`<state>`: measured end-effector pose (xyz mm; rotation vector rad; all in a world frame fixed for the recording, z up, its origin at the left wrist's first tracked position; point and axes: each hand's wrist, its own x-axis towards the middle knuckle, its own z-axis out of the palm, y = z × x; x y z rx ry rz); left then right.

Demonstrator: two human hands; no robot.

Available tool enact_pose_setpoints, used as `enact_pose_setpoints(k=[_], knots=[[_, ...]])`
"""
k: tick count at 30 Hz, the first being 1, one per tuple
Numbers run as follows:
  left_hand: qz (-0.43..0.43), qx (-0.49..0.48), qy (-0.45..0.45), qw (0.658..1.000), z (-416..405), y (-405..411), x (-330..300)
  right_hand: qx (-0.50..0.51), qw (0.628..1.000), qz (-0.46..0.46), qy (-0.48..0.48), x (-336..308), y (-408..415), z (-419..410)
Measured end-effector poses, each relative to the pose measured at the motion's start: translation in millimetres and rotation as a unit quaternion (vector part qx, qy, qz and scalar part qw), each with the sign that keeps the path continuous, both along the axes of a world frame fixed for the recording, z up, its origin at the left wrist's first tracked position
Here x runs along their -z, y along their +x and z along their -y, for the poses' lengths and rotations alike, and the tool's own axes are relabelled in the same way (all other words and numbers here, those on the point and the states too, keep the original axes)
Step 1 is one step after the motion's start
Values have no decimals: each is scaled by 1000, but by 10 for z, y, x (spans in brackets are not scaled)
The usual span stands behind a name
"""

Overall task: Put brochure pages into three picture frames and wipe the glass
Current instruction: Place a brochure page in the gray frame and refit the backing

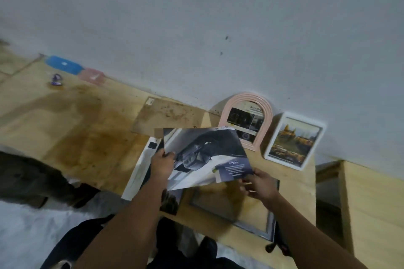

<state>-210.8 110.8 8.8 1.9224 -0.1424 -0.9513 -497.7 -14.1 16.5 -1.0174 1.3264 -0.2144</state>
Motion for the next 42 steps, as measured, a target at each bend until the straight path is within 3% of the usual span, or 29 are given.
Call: enact_pose_setpoints(k=[4,8,18,23,26,28,30,32,34,37,42], knots=[[-1,-69,4,998,-322,546,41,-70,996,-16,-50,-42,735,34],[-18,-137,14,990,-690,1000,108,-92,995,-3,-35,-96,1617,11],[108,-126,95,981,-1645,1888,548,-163,985,-29,-44,441,3525,-206],[130,-8,187,974,-1896,2125,713,-202,977,-57,-42,655,3918,-337],[185,35,296,936,-1898,2167,722,-294,929,-122,-189,631,3797,-365],[263,64,349,897,-1844,2203,747,-298,904,-169,-256,641,3565,-368],[362,131,344,857,-1746,2245,786,-289,879,-224,-307,656,3296,-385],[412,220,283,838,-1620,2284,883,-296,844,-310,-324,690,3023,-386],[405,334,227,820,-1443,2291,930,-342,811,-374,-293,752,2780,-381],[348,462,251,776,-1203,2205,932,-435,761,-414,-244,866,2548,-398],[318,458,275,783,-1068,2045,887,-436,751,-415,-271,901,2469,-460]])
